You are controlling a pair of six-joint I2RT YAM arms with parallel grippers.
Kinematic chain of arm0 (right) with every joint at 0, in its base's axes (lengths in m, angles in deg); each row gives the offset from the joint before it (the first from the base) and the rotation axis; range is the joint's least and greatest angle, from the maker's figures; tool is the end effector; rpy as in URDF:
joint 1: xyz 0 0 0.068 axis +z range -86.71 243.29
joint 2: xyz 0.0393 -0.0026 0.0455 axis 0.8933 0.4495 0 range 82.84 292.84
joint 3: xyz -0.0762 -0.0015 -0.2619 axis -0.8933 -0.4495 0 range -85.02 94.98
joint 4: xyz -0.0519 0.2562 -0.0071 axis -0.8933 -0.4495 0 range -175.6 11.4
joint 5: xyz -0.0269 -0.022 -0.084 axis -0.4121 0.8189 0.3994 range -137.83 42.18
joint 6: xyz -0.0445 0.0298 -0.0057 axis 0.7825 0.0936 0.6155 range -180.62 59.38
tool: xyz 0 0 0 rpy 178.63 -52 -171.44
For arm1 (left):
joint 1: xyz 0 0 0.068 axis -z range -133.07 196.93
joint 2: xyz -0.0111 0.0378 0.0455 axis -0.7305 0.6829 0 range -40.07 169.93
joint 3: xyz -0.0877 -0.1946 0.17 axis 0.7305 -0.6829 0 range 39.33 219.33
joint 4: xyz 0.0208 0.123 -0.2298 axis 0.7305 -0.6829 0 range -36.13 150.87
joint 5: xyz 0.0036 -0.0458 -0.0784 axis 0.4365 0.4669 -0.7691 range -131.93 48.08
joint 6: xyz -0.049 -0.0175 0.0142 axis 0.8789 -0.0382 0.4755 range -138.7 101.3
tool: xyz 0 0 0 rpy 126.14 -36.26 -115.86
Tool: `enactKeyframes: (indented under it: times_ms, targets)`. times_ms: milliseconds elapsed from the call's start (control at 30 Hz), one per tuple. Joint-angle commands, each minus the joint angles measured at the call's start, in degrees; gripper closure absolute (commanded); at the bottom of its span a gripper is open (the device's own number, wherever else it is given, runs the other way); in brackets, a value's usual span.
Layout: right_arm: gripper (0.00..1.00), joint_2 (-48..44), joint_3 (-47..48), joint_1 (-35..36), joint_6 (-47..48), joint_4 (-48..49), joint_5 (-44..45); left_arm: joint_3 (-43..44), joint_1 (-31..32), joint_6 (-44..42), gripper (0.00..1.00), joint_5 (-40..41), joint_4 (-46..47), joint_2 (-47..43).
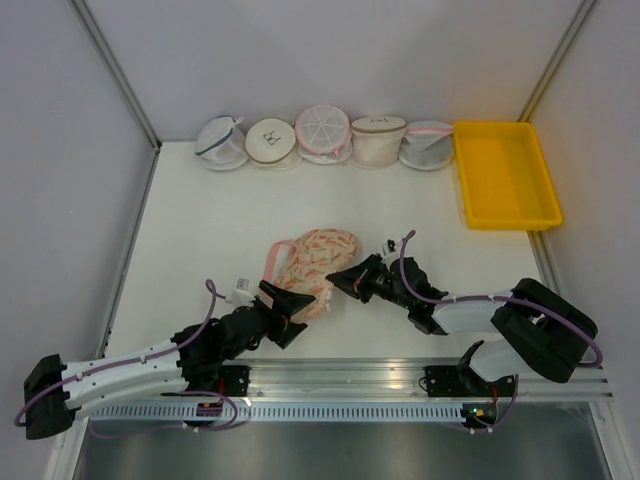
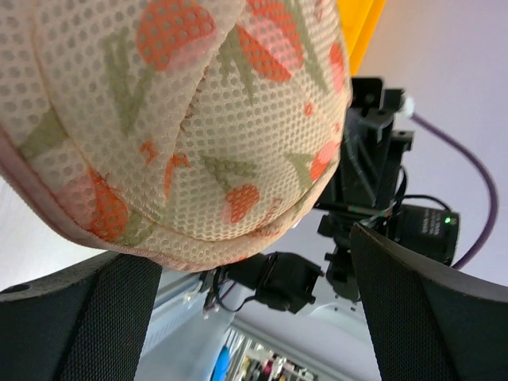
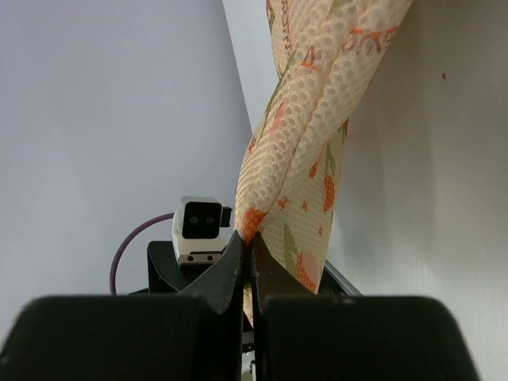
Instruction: Unzip the laundry bag and remove the bra
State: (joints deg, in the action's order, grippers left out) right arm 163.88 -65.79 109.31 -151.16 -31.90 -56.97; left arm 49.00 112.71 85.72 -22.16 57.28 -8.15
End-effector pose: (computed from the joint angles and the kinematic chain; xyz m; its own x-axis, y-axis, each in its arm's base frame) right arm 0.1715 0.1859 0.1582 -0.8153 0.5768 0.0505 0.1887 0.1822 0.9650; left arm 0.0693 -0.1247 0.1691 -0.6656 -0.7418 0.0814 -0.3560 0.2197 -0.9083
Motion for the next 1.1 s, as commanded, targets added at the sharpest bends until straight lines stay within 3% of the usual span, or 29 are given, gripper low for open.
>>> enactKeyframes:
  times_ms: [0, 400, 467, 567, 600, 667, 733, 900, 1033, 1067]
  targets:
    - [0.99, -2.5, -1.4, 0.8, -2.4, 5.4, -0.1, 0.7, 0.4, 1.2, 0.00, 9.0, -1.9, -1.9]
    - [1.00, -2.6, -3.1, 2.0, -2.8, 9.1, -2.4, 1.9, 0.4, 1.7, 0.04, 12.5, -4.1, -2.1]
    - [1.00, -2.1, -3.1, 2.0, -2.6, 9.4, -2.8, 1.8, 0.4, 1.2, 0.17, 12.7, -4.0, -2.4]
    - [0.99, -1.8, -3.0, 2.1, -2.2, 8.9, -3.9, 0.7, 0.4, 0.4, 0.44, 13.2, -2.1, -3.1]
    - [1.00, -1.8, -2.8, 2.1, -1.8, 8.6, -4.4, 0.4, 0.4, 0.4, 0.59, 13.2, -1.7, -3.3]
    - [1.00, -1.8, -2.0, 2.1, -1.1, 7.0, -5.1, -0.4, 0.4, 0.4, 0.72, 13.3, -1.1, -3.7]
    - [1.00, -2.1, -1.1, 2.2, 0.3, 4.6, -6.1, -0.7, 0.4, 0.3, 0.95, 13.4, -1.2, -4.2]
    - [1.00, -5.3, 2.7, 2.2, 9.5, -6.9, -8.1, -0.6, 0.4, -1.7, 0.98, 12.6, -0.6, -5.5]
    - [0.40, -12.8, 8.1, 2.8, 24.2, -27.4, -4.8, 0.6, 0.4, -3.7, 0.98, 11.1, -2.5, -6.5]
    - [0.33, -14.8, 9.1, 2.9, 26.4, -31.3, -1.6, 0.6, 0.4, -3.4, 0.98, 10.7, -3.3, -6.7]
